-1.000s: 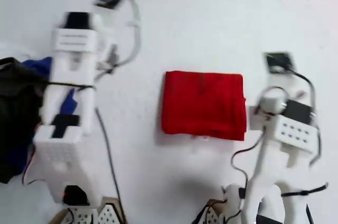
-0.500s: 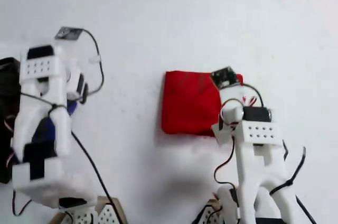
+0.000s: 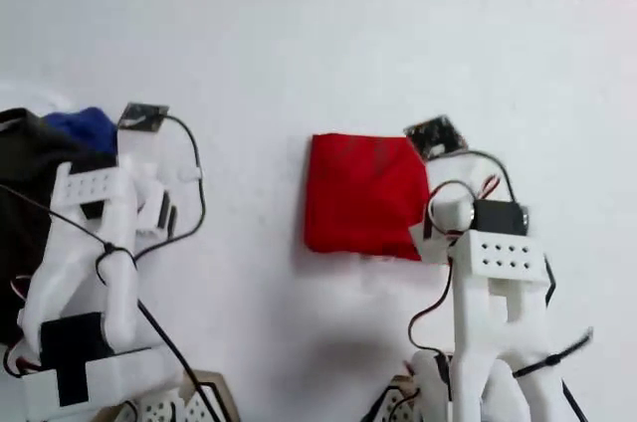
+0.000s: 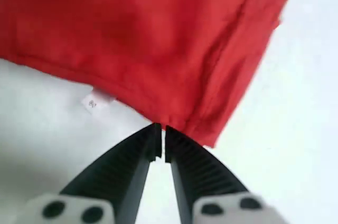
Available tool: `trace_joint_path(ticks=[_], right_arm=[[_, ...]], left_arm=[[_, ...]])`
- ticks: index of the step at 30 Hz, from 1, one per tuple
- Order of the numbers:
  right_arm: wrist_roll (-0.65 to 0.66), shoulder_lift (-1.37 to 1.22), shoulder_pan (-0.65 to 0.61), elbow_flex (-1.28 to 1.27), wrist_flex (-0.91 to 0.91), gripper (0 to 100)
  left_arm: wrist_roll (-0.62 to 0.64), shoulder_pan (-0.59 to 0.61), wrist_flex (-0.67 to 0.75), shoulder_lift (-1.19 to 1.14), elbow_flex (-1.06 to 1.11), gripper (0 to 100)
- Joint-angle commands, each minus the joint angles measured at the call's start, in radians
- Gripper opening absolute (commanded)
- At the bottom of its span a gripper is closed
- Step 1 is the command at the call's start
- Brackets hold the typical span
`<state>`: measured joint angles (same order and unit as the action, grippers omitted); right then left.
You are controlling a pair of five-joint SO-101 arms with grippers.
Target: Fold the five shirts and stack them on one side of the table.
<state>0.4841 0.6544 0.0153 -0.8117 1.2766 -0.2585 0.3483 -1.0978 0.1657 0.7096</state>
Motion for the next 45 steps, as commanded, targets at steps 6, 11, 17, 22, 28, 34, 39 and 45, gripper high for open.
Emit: trace_joint_path(ticks=[6, 11, 17, 22, 28, 34, 39, 45], right_arm=[[0.009, -0.143, 0.016, 0.034, -0.125, 1.9], [0.009, -0.269, 0.016, 0.021, -0.143, 1.9], [0.009, -0.306, 0.016, 0.017, -0.117, 1.9], [0.009, -0.338, 0.016, 0.018, -0.119, 1.9], [-0.031, -0.225, 0.027, 0.146, -0.041, 1.9], [-0.252, -0.148, 0.004, 0.31, 0.021, 18.8], [-0.272, -0.3, -0.028, 0.333, 0.001, 29.7], [-0.273, -0.542, -0.027, 0.437, -0.013, 30.0]], left_arm=[[0.002, 0.006, 0.137, 0.041, 0.071, 7], [0.002, 0.005, 0.221, 0.037, 0.12, 6], [0.002, 0.002, 0.315, 0.037, 0.18, 6], [0.003, 0.0, 0.319, 0.037, 0.186, 6], [0.075, 0.002, 0.339, 0.035, 0.205, 6], [0.1, 0.003, 0.347, 0.035, 0.206, 6], [0.1, 0.003, 0.347, 0.035, 0.206, 6], [0.1, 0.003, 0.347, 0.035, 0.206, 6]])
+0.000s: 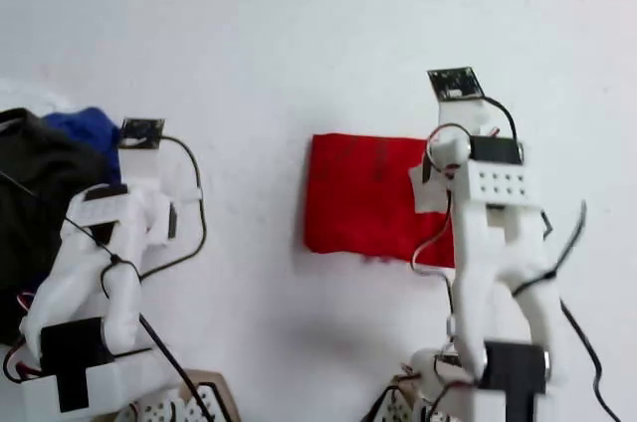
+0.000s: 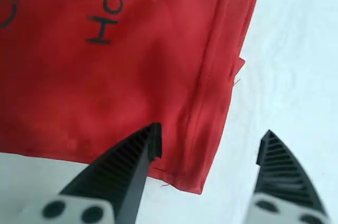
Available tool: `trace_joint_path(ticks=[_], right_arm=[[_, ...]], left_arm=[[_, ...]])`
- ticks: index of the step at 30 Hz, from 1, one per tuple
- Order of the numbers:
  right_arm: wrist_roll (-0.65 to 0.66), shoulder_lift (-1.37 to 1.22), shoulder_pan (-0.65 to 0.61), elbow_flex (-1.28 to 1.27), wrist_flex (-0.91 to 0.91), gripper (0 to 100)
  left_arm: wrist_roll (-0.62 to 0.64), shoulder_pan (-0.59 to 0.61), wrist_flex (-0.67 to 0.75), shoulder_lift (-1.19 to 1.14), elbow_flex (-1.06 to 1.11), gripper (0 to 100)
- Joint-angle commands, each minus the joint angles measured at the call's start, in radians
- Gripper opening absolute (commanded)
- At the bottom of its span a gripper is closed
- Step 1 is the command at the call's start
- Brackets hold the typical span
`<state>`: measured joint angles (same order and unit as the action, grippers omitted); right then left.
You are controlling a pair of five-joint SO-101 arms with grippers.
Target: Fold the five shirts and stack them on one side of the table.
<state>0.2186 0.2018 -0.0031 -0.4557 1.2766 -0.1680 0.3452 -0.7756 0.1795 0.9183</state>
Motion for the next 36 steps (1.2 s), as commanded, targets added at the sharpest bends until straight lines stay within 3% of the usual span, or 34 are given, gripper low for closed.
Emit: trace_joint_path(ticks=[1, 15, 21, 23, 26, 28, 36], right_arm=[[-0.008, -0.128, -0.008, 0.106, -0.01, 30.0], [-0.009, -0.541, -0.008, 0.301, -0.007, 30.0], [-0.002, -0.622, -0.01, 0.407, 0.079, 29.6], [0.002, -0.641, -0.01, 0.439, 0.111, 22.6], [0.002, -0.67, -0.005, 0.476, 0.124, 0.0], [0.002, -0.685, 0.015, 0.489, 0.125, 4.8], [0.15, -0.697, 0.254, 0.766, 0.093, 1.9]], left_arm=[[0.009, 0.006, 0.025, 0.021, -0.002, 6], [0.009, 0.006, 0.025, 0.021, -0.002, 6], [0.009, 0.006, 0.025, 0.021, -0.002, 6], [0.009, 0.006, 0.025, 0.021, -0.002, 6], [0.009, 0.006, 0.025, 0.021, -0.002, 6], [0.009, 0.006, 0.025, 0.021, -0.002, 6], [0.009, 0.006, 0.025, 0.021, -0.001, 6]])
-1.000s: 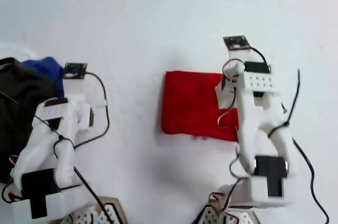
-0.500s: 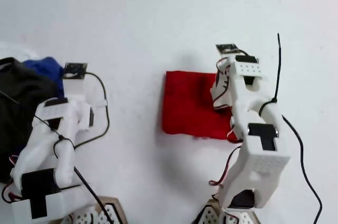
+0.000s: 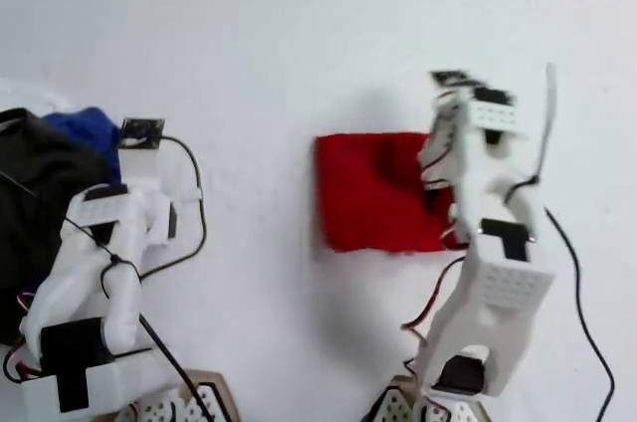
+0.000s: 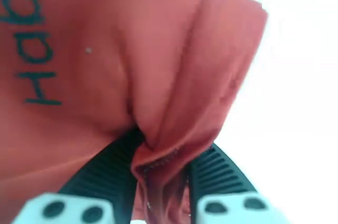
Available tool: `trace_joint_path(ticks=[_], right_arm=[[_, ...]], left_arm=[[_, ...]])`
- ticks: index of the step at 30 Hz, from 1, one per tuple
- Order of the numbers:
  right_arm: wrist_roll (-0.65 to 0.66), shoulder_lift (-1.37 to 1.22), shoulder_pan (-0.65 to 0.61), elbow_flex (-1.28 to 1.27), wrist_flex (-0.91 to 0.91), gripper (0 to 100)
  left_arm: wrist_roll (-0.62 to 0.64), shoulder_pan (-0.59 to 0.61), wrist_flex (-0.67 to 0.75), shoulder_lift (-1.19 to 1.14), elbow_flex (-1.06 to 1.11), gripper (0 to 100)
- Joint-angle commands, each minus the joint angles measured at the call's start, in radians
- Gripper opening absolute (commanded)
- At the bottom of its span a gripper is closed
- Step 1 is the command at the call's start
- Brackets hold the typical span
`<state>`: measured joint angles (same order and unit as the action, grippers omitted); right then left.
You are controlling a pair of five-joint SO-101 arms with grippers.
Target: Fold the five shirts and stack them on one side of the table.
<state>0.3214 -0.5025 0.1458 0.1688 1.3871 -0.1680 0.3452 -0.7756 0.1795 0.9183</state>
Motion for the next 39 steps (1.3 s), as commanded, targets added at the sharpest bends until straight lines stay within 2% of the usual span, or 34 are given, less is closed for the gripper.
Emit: trace_joint_path(ticks=[1, 6, 20, 25, 33, 35, 39], right_arm=[[0.058, 0.002, 0.127, 0.189, -0.018, 1.9], [0.11, -0.102, 0.196, 0.443, 0.004, 1.9], [0.278, -0.625, 0.341, 1.155, 0.021, 1.9], [0.279, -0.704, 0.358, 1.264, 0.016, 1.9], [0.281, -0.728, 0.357, 1.278, 0.016, 2.7], [0.276, -0.722, 0.358, 1.28, 0.021, 7.0], [0.273, -0.662, 0.366, 1.28, 0.059, 22.4]], left_arm=[[0.009, 0.006, 0.025, 0.021, -0.001, 6], [0.009, 0.006, 0.025, 0.021, -0.001, 6], [0.009, 0.005, 0.025, 0.021, -0.001, 6], [0.009, 0.005, 0.026, 0.021, -0.001, 6], [0.009, 0.005, 0.026, 0.021, -0.001, 6], [0.009, 0.005, 0.026, 0.021, -0.001, 6], [0.009, 0.005, 0.026, 0.021, -0.001, 6]])
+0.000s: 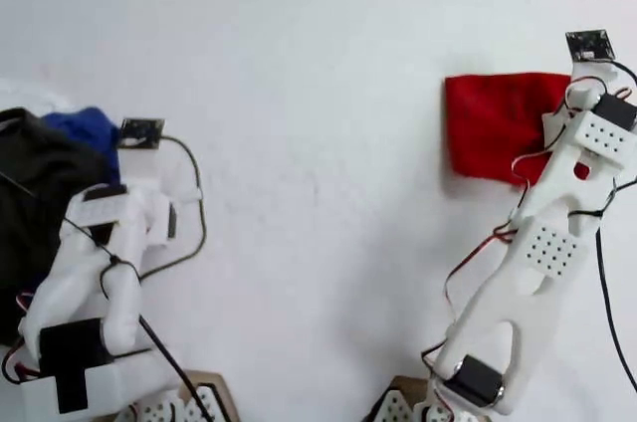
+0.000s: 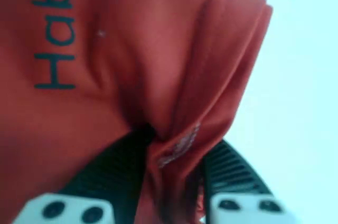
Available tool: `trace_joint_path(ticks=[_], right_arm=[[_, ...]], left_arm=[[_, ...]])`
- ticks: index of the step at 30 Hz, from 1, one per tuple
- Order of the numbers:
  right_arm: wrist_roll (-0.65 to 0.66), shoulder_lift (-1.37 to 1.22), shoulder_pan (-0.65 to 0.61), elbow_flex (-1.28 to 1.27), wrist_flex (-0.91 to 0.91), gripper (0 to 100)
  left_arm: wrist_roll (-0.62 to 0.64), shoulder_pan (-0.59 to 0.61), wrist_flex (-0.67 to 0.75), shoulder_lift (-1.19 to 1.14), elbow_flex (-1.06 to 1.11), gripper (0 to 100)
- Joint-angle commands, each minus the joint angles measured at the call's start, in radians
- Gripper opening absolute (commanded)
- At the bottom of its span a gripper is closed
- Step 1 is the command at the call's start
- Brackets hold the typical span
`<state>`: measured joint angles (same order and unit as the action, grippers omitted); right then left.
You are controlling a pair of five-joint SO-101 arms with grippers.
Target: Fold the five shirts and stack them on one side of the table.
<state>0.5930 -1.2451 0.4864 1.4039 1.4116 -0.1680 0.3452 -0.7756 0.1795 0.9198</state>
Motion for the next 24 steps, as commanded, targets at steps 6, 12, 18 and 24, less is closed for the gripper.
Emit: trace_joint_path(ticks=[6, 12, 18, 24], right_arm=[[0.0, 0.283, -0.002, 0.044, 0.166, 25.1], [0.0, 0.458, -0.05, 0.044, 0.297, 25.1], [-0.02, 0.587, -0.085, 0.031, 0.358, 25.1], [-0.169, 0.771, -0.107, -0.183, 0.358, 25.1]], left_arm=[[0.009, 0.005, 0.026, 0.021, -0.002, 6], [0.009, 0.005, 0.026, 0.021, -0.002, 6], [0.009, 0.008, 0.018, 0.035, -0.012, 6], [0.012, 0.009, -0.206, 0.17, -0.136, 6]])
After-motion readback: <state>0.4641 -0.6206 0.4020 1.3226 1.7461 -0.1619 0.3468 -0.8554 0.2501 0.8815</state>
